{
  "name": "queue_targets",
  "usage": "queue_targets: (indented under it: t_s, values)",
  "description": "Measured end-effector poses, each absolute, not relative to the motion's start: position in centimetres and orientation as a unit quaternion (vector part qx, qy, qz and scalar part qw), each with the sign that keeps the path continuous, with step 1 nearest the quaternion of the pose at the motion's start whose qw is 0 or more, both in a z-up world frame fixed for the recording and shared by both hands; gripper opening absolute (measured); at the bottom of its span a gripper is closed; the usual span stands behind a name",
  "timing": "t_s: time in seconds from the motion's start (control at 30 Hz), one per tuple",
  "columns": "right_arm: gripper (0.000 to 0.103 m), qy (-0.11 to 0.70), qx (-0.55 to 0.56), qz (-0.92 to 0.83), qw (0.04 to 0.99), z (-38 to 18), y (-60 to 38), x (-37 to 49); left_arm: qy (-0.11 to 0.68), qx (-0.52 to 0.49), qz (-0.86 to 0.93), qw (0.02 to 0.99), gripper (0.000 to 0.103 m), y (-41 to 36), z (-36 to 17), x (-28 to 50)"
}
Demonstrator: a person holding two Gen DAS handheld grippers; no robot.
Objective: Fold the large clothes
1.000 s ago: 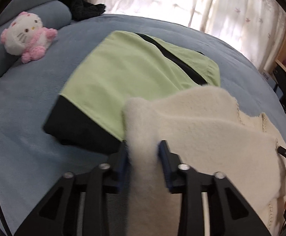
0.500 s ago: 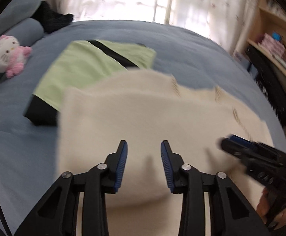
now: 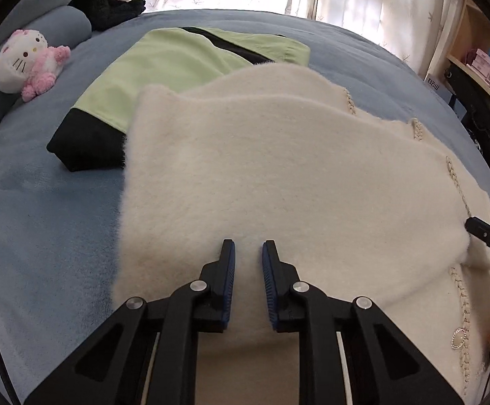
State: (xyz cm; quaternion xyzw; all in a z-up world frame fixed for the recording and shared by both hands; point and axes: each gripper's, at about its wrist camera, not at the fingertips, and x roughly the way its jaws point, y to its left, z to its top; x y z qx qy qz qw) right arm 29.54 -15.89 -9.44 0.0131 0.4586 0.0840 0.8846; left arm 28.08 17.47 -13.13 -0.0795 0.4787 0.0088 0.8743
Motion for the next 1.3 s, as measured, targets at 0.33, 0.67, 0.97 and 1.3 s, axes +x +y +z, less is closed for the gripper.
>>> queue_targets:
  t_s: [0.33,0.67,0.97,1.3]
  values:
    - [0.025,0.461,0.014,0.058,0.885,-9.2,-14.7,28.9,0.490,-0.092,0.013,0.867,0.030,16.9,-12.4,28.0]
    - [0.025,0.467,0.064,0.052,0.881,-7.4,-16.2,26.7,0.475,-0.067,0.019,0.877,0.049,15.9,-10.3,25.7]
    - [0.025,0.438,0.058,0.066,0.895,-3.4,-16.1,21.5,0.446,-0.029,0.015,0.895,0.052,14.3,-5.7,20.7]
    - [0.026,0.400,0.050,0.088,0.911,1.6,-16.1,13.3,0.417,0.007,0.027,0.908,0.060,13.1,-0.3,12.0]
